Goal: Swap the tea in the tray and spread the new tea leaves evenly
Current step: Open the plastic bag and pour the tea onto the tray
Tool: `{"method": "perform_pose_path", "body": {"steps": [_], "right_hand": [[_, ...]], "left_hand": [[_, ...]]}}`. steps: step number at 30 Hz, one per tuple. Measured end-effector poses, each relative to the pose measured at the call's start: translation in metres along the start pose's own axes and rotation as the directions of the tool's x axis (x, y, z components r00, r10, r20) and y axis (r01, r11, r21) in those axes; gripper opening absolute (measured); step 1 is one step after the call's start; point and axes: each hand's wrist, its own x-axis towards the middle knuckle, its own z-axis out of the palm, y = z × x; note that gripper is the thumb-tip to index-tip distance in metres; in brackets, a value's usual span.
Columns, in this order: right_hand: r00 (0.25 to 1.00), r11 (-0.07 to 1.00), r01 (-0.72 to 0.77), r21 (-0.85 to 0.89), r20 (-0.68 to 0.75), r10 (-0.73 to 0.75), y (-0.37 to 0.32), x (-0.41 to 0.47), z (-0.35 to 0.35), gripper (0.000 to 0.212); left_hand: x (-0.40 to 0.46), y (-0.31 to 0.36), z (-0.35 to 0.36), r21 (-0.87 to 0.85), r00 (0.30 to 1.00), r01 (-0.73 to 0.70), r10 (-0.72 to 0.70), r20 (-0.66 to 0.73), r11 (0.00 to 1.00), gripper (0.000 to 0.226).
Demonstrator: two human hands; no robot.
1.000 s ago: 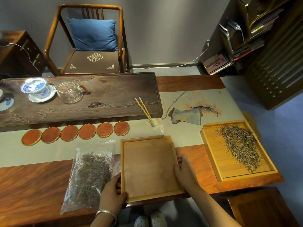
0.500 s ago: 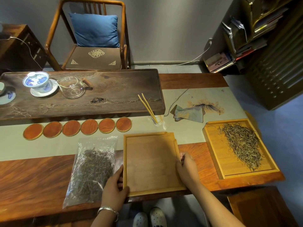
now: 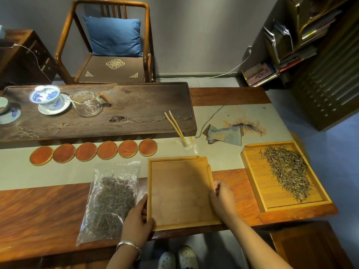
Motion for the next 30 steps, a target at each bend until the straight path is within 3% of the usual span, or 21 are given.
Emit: {"method": "perform_pose_path", "body": {"steps": [2, 6, 10, 15, 20, 23, 30], "right_hand": [[1.000, 1.000, 0.001, -0.003, 0.001, -0.001, 0.001, 0.000, -0.001, 0.003], [0.996, 0.998, 0.041, -0.036, -0.078, -0.044, -0.010, -0.002, -0.003, 0.009], [0.985, 0.983, 0.163, -0.085, -0.041, -0.167, -0.044, -0.003, -0.001, 0.028], [0.952, 0.951, 0.308, -0.034, 0.019, -0.307, -0.100, -0.013, 0.032, 0.021], [0.872, 0.875, 0.478, -0.080, 0.163, -0.461, -0.135, -0.016, 0.072, 0.023], [0.839, 0.872, 0.488, 0.027, 0.263, -0.477, -0.152, -0.007, 0.096, 0.025], [0.821, 0.866, 0.499, 0.021, 0.308, -0.481, -0.183, 0.023, 0.129, 0.034]], "left_hand": [[-0.001, 0.005, -0.006, 0.051, 0.997, -0.052, 0.055, -0.052, 0.997, 0.068], [0.008, 0.008, -0.038, 0.151, 0.938, -0.105, 0.149, -0.314, 0.983, 0.044], [0.032, -0.004, -0.076, 0.198, 0.883, -0.047, 0.133, -0.451, 0.979, 0.054], [0.060, -0.010, -0.081, 0.278, 0.913, 0.181, -0.056, -0.404, 0.943, 0.091], [0.072, -0.018, -0.067, 0.342, 0.927, 0.278, -0.157, -0.341, 0.898, 0.111], [0.073, -0.026, -0.062, 0.345, 0.920, 0.261, -0.125, -0.371, 0.901, 0.099], [0.069, -0.040, -0.075, 0.281, 0.890, 0.075, 0.063, -0.451, 0.957, 0.047]]}}
